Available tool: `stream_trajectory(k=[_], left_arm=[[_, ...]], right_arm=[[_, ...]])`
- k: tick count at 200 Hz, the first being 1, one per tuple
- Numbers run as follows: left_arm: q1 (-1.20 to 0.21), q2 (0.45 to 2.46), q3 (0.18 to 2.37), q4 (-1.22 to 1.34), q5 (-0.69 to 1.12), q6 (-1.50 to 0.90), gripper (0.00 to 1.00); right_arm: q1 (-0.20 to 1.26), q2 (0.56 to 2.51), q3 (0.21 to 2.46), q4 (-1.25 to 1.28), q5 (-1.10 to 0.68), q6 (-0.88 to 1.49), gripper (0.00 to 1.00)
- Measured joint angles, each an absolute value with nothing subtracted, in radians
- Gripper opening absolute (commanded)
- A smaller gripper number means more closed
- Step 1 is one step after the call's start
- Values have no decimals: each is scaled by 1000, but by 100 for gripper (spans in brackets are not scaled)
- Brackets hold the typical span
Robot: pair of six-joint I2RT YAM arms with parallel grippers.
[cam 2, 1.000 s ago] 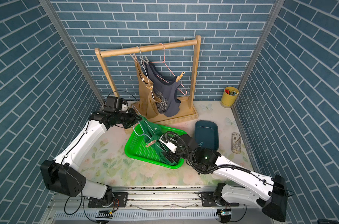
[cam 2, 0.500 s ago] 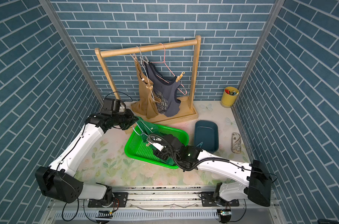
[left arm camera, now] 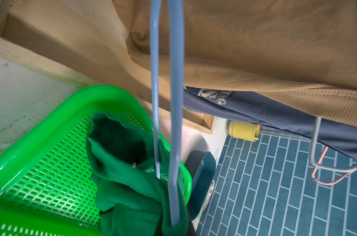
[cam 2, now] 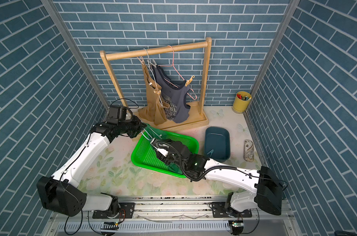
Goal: Remove the clothespins securing tank tops to the hanger
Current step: Remove the clothespin from the hanger.
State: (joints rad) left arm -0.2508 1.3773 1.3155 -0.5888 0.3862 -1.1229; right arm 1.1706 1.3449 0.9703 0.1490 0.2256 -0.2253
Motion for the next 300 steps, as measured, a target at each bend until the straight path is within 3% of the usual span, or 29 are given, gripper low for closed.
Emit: stream_trajectory(k=[46, 77, 98, 230, 300], left_arm=[[-244, 1369, 1275, -540, 413, -1159, 0], [-237, 1369, 1271, -537, 429, -1166, 0], [-233, 1367, 1268, -535, 437, -1167, 0], [-225, 1363, 1261, -546, 476, -1147, 0], [-218, 1362, 1250, -540, 481, -1148, 0]], right_arm=[[1171, 1346, 928, 189, 241, -226, 68], [1171, 1333, 884, 200, 247, -228, 68], [1167, 1308, 865, 206, 244, -228, 62], [1138, 1262, 840, 255, 138, -198, 50], [1138, 1279, 840, 277, 143, -187, 33]])
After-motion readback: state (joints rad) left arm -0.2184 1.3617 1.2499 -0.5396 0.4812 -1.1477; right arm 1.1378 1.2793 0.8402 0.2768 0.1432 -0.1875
